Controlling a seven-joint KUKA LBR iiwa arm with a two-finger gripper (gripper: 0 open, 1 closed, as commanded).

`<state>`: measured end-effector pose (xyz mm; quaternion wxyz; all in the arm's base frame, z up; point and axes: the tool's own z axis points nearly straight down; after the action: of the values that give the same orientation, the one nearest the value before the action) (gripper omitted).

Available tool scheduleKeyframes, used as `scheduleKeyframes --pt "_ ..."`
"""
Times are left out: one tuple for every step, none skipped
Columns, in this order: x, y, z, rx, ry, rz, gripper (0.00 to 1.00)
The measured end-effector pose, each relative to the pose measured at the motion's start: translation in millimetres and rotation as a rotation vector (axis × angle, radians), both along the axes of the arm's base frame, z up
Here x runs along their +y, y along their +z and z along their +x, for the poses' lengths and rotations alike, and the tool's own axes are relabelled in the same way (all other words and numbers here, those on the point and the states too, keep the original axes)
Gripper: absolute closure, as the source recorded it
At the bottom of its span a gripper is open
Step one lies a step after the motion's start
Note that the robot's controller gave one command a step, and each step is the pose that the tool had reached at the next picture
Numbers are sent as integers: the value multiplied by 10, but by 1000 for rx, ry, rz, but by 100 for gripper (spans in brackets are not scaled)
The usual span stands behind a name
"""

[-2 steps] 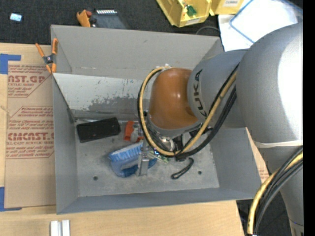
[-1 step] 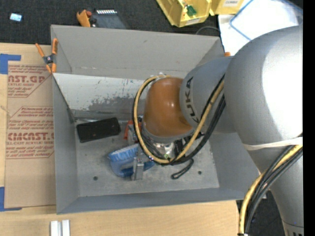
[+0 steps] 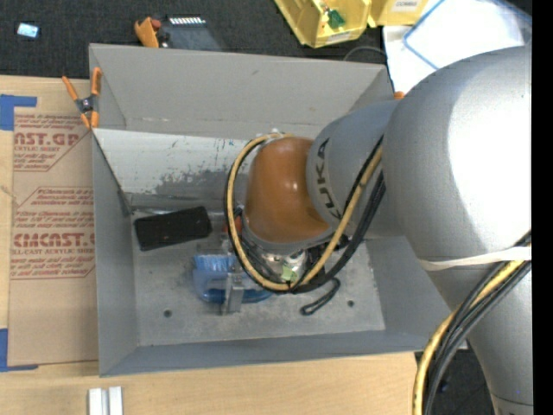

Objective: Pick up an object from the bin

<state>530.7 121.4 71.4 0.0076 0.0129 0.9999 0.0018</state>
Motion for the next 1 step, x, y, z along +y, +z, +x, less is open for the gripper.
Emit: scheduleKeyframes --pt "0 0 0 0 0 0 100"
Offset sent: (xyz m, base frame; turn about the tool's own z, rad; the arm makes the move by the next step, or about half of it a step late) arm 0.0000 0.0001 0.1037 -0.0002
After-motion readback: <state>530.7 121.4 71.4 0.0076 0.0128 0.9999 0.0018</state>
